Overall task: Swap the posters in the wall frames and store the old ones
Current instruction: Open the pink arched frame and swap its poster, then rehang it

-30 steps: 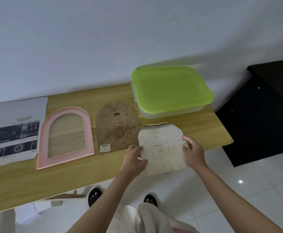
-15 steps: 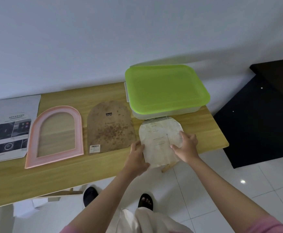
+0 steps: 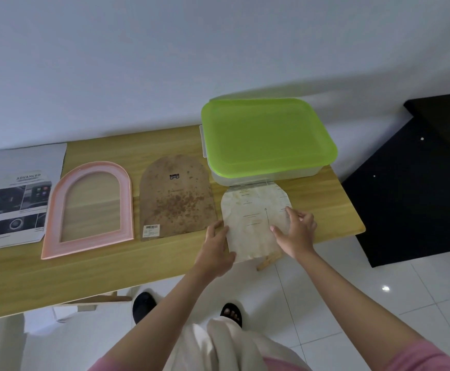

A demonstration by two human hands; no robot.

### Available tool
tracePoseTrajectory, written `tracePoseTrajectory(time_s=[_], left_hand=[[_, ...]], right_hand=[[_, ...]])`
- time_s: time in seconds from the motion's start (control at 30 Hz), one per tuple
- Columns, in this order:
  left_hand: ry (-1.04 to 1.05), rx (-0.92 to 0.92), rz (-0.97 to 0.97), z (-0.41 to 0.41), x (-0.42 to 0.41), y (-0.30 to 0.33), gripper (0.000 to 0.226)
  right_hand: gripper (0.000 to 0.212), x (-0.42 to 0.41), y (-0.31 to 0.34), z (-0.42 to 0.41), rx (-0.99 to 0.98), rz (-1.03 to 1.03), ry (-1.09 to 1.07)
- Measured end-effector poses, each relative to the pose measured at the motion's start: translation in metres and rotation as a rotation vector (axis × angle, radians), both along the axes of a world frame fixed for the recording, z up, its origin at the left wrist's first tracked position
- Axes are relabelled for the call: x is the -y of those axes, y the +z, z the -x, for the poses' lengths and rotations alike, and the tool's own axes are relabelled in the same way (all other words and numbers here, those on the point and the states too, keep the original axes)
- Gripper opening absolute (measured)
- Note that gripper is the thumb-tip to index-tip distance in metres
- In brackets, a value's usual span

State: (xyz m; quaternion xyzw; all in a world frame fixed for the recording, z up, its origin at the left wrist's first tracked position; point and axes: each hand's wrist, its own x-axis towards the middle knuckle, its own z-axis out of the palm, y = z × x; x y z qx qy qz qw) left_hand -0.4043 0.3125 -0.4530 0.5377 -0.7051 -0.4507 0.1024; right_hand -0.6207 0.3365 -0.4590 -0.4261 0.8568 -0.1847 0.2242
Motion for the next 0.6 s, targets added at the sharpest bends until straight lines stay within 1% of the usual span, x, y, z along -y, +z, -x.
tracePoseTrajectory(time_s=[0.1, 0.17, 0.23, 0.3, 0.37, 0.6], left_hand=[[0.051, -0.091, -0.002, -0.009, -0.006, 0.006, 0.06], [0.077, -0.124, 0.057, -0.022, -0.008, 0.009, 0.055], [0.104, -0.142, 0.128, -0.041, -0.007, 0.012, 0.049], [0.152, -0.156, 0.166, -0.064, -0.003, 0.015, 0.042], [0.217, -0.155, 0.186, -0.092, 0.004, 0.018, 0.037], [0.44, -0.1, 0.225, -0.236, 0.039, 0.027, 0.034]], right_hand=[[0.055, 0.0, 0.002, -0.009, -0.088, 0.038, -0.007], [0.051, 0.001, 0.003, -0.021, -0.174, 0.114, 0.003], [0.047, 0.007, 0.005, -0.039, -0.194, 0.216, 0.049], [0.044, 0.018, 0.006, -0.064, -0.174, 0.294, 0.106], [0.043, 0.032, 0.008, -0.095, -0.146, 0.327, 0.156], [0.039, 0.095, 0.018, -0.247, -0.014, 0.325, 0.301]])
